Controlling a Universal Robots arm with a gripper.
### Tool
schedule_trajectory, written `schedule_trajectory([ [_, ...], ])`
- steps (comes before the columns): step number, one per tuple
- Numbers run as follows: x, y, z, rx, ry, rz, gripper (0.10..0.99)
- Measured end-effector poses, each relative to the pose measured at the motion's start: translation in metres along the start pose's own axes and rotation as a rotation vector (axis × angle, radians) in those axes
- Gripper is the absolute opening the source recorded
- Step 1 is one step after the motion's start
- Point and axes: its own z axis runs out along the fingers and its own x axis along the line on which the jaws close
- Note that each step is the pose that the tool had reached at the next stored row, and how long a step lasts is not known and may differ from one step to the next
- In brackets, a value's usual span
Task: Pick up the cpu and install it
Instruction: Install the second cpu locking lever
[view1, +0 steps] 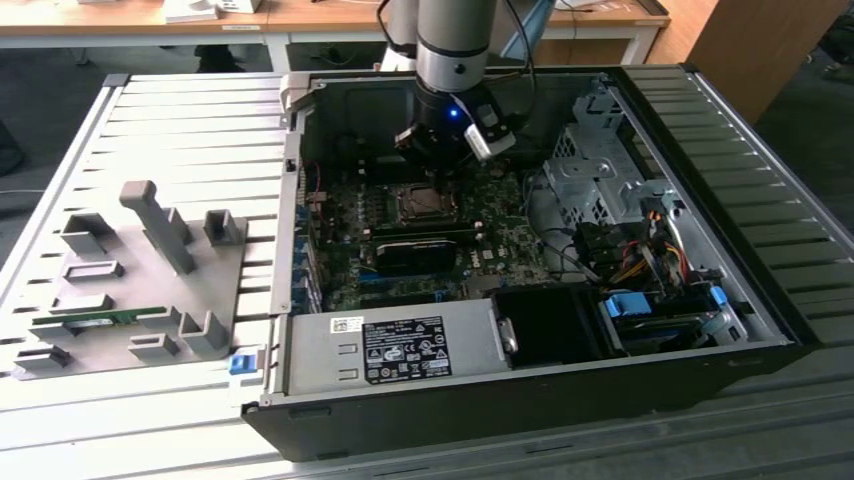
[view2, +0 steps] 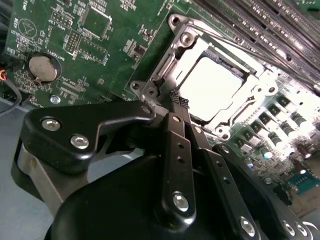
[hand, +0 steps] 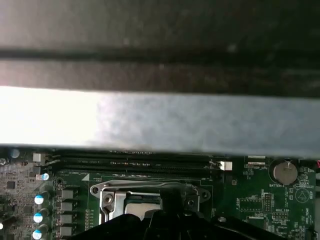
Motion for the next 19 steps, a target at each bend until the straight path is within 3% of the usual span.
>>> schedule_trajectory([
  [8, 0.0001, 0.0013, -0.0327, 0.0, 0.0, 0.0, 0.106],
  [12, 0.0001, -0.0025, -0.0345, 0.001, 0.0002, 0.0, 0.106],
  [19, 0.0005, -0.0268, -0.0354, 0.001, 0.0016, 0.0, 0.106],
])
